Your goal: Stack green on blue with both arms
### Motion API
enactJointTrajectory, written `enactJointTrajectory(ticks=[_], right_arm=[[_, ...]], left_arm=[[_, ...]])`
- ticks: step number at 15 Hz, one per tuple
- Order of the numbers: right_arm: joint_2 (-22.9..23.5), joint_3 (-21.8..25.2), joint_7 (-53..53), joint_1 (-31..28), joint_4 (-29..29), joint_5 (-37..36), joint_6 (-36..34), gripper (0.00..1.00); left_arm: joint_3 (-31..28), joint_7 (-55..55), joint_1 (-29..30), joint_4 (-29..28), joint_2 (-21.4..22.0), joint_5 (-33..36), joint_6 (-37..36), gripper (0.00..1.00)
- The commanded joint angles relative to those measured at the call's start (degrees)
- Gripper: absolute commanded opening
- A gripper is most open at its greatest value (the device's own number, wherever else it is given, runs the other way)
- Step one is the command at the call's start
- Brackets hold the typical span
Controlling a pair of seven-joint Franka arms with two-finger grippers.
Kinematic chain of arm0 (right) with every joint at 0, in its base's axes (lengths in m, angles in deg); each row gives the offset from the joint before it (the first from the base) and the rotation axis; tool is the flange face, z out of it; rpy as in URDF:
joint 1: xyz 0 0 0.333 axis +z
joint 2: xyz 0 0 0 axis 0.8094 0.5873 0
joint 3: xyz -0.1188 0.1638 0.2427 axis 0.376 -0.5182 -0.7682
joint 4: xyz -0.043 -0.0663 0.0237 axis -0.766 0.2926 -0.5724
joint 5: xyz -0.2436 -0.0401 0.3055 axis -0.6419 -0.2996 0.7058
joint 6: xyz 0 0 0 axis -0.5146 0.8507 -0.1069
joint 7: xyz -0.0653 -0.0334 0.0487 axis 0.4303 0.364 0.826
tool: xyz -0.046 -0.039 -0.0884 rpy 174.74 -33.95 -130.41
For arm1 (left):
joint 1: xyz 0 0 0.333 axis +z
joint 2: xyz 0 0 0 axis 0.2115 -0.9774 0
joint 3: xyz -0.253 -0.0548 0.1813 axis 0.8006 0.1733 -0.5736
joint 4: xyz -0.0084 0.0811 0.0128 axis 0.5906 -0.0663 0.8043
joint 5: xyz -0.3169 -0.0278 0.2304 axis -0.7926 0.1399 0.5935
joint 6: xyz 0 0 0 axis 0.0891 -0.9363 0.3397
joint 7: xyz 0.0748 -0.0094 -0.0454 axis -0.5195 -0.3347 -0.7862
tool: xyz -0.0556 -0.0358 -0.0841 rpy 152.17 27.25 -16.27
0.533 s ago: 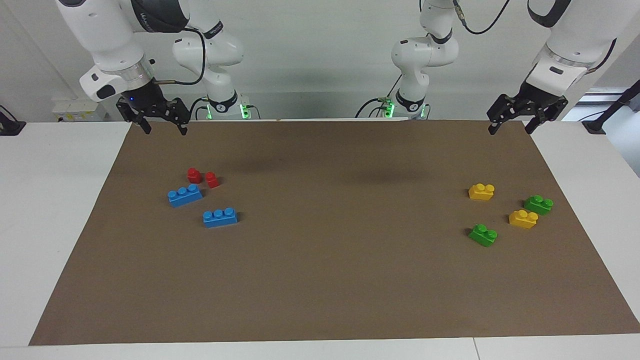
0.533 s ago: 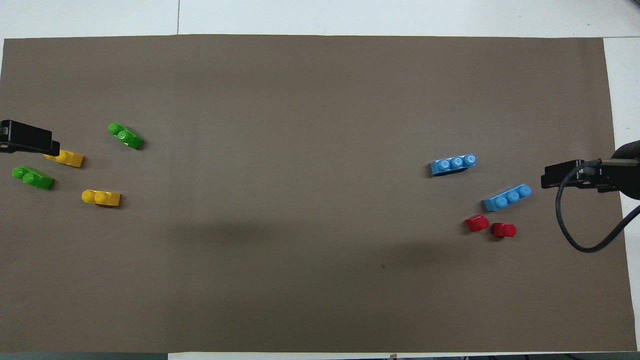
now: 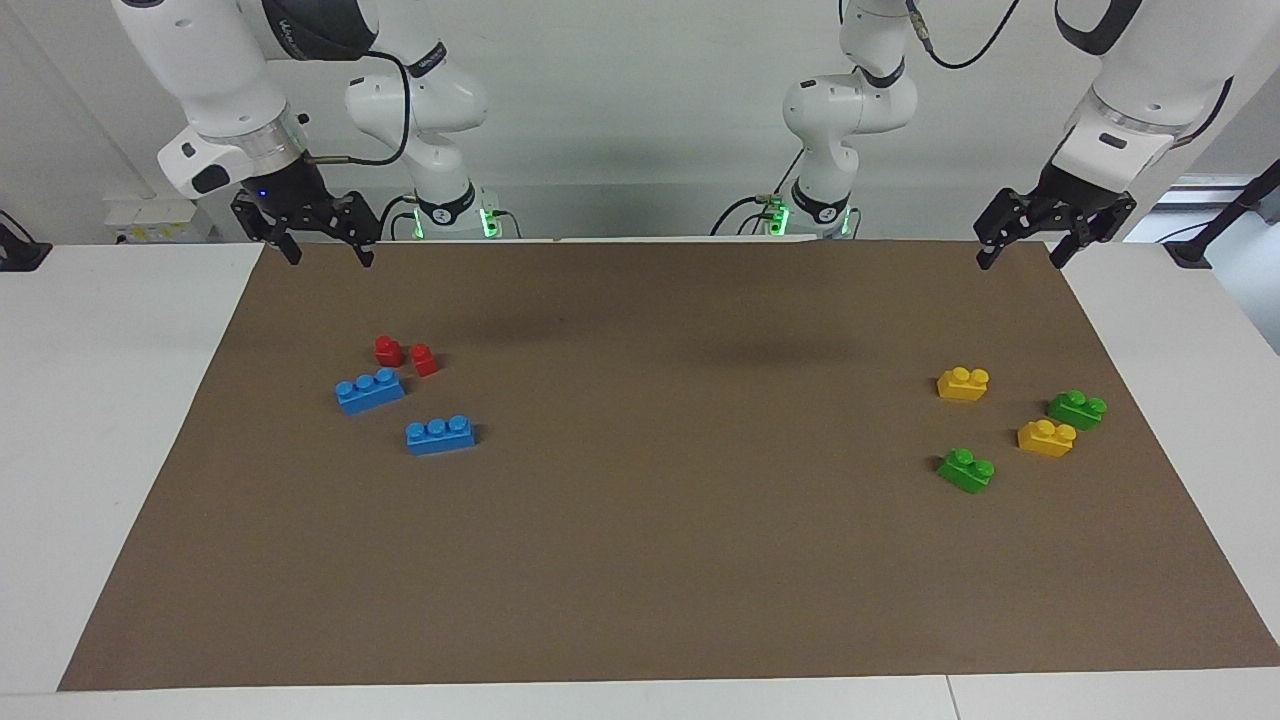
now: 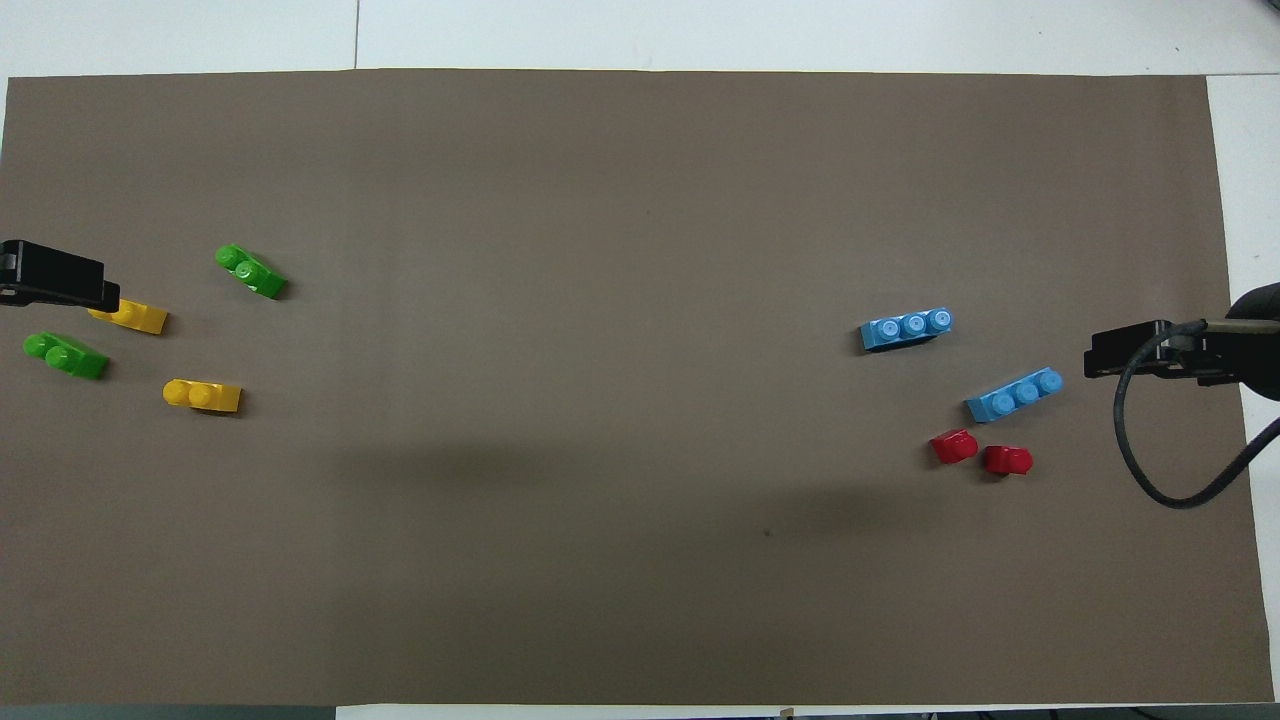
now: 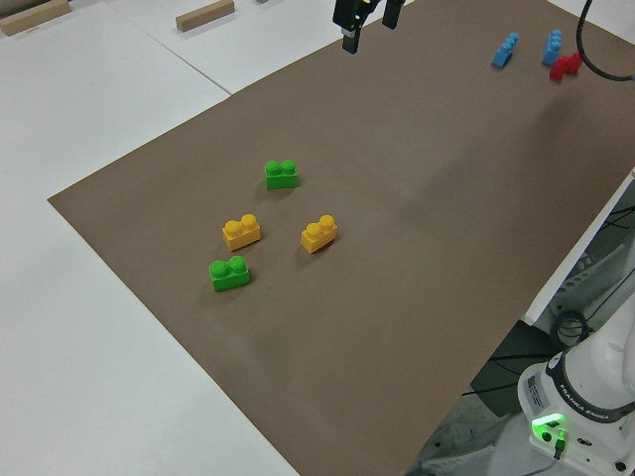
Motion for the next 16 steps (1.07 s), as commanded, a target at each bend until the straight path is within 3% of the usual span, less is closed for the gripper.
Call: enactJointTrajectory(ticks=[1,3,6,8,12,16], right_arm=[[-0.66,0.04,-6.24,-0.47,-1.14,-0.47,3.24,0.97],[0.83,-0.05,-18.89,-0.38,-0.7,0.5,5.88,0.94],[3.82,-0.05,-29.82,-0.47,-0.08,3.65,8.7,0.88],[6.54,0.13,-36.85,-1.78,0.44,9.34,10.2,0.85],[13.31,0.22,-41.71,-6.61,2.99,21.92,10.38,0.85],[17.18,0.13,-41.89,-8.12,2.99,25.29,10.29,0.92]], left_arm=[[-0.03,0.65,-0.22,-1.88,1.61,0.84,0.33,1.0],[-0.12,0.65,-0.22,-1.88,1.61,0.84,0.42,1.0],[-0.12,0.22,-0.13,-2.23,1.7,0.84,1.03,1.0],[-0.21,-0.31,-0.05,-4.16,2.58,0.75,3.22,1.0],[-0.12,-5.84,0.39,-9.43,4.42,0.57,8.15,1.0],[-0.21,-11.54,0.57,-12.68,3.81,0.57,14.03,1.0]])
